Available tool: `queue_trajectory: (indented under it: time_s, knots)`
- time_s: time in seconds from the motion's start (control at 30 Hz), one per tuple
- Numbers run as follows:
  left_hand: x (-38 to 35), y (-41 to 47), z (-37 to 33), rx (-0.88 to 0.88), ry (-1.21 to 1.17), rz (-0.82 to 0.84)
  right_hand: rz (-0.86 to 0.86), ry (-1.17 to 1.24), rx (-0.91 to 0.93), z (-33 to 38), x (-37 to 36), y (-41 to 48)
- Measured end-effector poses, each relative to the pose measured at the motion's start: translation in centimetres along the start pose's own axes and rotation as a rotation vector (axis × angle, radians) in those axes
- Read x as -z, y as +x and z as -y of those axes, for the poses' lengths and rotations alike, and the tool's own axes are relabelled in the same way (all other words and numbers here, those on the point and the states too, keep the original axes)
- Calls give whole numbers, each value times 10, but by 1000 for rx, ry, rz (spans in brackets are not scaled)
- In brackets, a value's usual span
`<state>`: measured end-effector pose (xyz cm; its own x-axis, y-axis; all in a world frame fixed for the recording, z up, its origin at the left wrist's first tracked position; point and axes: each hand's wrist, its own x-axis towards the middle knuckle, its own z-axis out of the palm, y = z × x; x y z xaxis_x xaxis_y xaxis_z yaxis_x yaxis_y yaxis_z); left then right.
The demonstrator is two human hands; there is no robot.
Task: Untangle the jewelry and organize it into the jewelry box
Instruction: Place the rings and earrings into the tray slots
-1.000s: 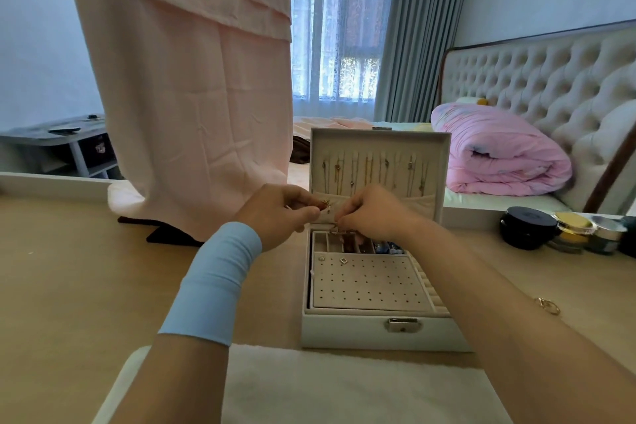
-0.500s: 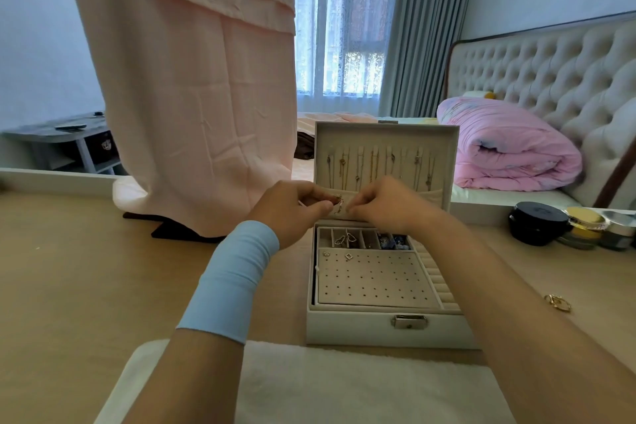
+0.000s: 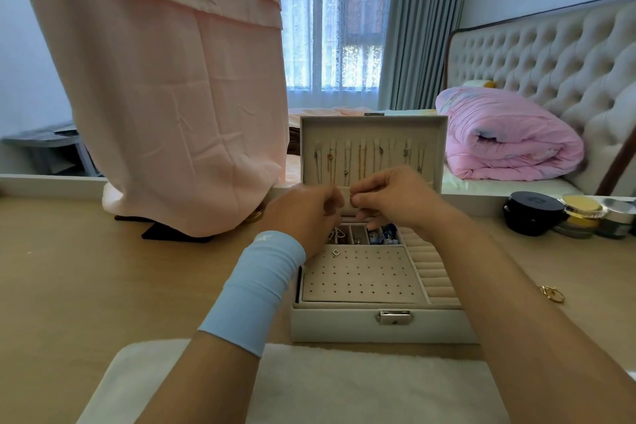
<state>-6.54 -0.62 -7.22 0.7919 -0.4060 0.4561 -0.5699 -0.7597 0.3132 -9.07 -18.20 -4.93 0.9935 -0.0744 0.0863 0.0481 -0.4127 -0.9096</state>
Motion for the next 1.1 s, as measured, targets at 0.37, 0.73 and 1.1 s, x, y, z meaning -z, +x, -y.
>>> queue_trajectory:
  time_s: [0.37, 0.73, 1.1]
  knots:
    - [-15, 11, -17, 170, 275, 168, 29, -190, 34, -9, 5, 7]
    - [4, 12, -12, 167, 172, 222, 101, -384, 88, -12, -4, 7]
    - [14, 9, -5, 37, 84, 56, 23, -629, 158, -13, -24, 8]
